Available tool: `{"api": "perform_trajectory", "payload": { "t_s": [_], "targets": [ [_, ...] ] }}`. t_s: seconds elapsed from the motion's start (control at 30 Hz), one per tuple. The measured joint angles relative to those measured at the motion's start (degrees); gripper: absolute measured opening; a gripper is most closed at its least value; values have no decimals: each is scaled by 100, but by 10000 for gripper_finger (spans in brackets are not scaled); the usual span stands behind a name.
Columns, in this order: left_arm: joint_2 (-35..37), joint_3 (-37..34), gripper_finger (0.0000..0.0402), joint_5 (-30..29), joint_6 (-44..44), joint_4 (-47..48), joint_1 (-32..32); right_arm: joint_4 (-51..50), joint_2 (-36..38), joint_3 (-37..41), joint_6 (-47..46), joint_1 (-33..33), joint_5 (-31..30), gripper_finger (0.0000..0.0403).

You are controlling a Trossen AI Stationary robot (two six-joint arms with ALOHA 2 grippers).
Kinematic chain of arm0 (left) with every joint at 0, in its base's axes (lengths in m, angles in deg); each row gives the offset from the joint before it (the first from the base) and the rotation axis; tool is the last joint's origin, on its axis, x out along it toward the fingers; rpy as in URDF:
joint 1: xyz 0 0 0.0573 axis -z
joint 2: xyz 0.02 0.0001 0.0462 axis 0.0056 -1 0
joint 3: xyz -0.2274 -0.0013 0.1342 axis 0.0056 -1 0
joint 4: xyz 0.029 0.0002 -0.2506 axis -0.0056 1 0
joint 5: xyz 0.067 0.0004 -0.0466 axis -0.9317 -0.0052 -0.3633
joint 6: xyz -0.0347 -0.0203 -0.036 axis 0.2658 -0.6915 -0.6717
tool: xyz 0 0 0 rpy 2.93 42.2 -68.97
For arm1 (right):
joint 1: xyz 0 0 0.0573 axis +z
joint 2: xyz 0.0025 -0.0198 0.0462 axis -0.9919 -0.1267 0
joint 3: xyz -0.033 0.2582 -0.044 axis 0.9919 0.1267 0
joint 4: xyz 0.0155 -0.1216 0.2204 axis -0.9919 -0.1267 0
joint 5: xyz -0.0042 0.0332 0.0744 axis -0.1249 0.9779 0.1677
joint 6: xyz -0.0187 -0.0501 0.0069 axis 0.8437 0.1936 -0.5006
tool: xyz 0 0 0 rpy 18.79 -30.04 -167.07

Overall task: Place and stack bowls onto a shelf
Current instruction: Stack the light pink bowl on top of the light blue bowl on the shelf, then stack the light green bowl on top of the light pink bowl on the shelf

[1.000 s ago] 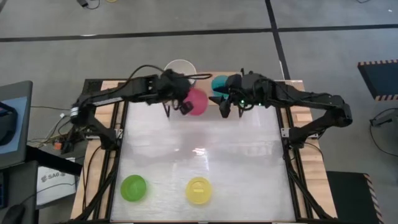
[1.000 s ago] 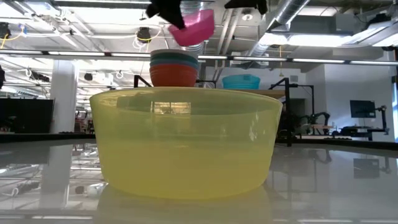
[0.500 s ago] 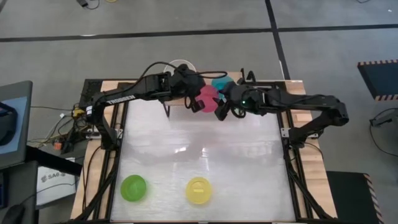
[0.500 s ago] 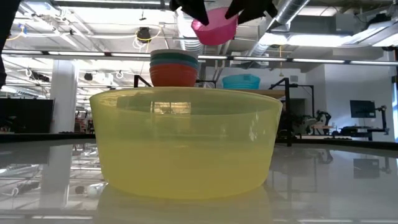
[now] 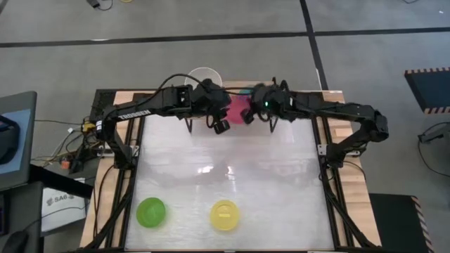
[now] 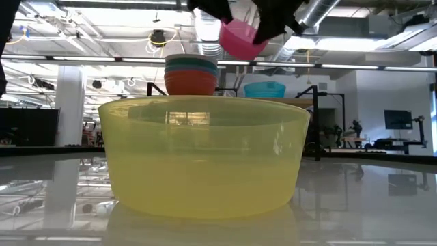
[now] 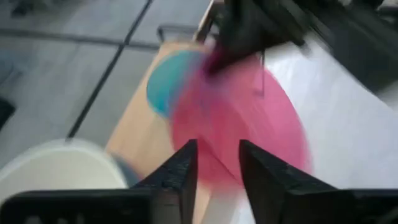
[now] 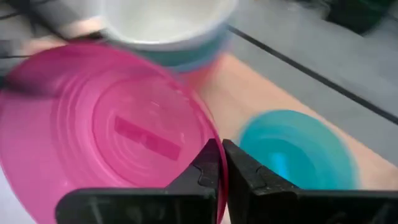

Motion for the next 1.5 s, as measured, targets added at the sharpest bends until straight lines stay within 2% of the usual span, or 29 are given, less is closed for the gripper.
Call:
{"api": "perform_trajectory", "payload": {
  "t_s": [0.13, 0.27, 0.4, 0.5, 0.7, 0.83, 1.07, 1.2, 1.3, 1.4, 1.5],
  "targets": [
    [178, 0, 141, -382, -394, 603, -1, -296, 55, -48, -367, -675, 134, 24],
    [385, 0, 169, -457, -894, 1102, -9, -694, -12, -129, -643, -1527, 954, 24],
    [477, 0, 178, -415, -1318, 1458, 45, -985, -160, -127, -797, -2202, 1829, 38],
    [479, 0, 178, -405, -1527, 1715, 85, -1258, -199, -133, -842, -2480, 2231, 38],
    [469, -210, 178, -84, -1963, 2131, 133, -1458, -266, -129, -840, -2673, 2389, 33],
    [481, -389, 178, -2, -2177, 2199, 203, -1393, -264, -129, -729, -2764, 2653, 63],
    [472, -779, 178, -1, -2424, 2255, 337, -1330, -262, -129, -541, -2866, 3084, 147],
    [472, -1204, 178, 49, -2563, 2469, 427, -1050, -249, -129, -392, -2866, 3056, 186],
    [521, -1696, 178, 329, -2650, 2622, 577, -899, -196, -129, -304, -2844, 3051, 199],
    [834, -2573, 178, 909, -2853, 2294, 790, -897, -134, -129, -228, -2805, 3049, 202],
    [1471, -3667, 178, 1519, -3266, 1774, 1014, -914, -70, -129, -191, -2759, 3045, 203]
  ]
}}
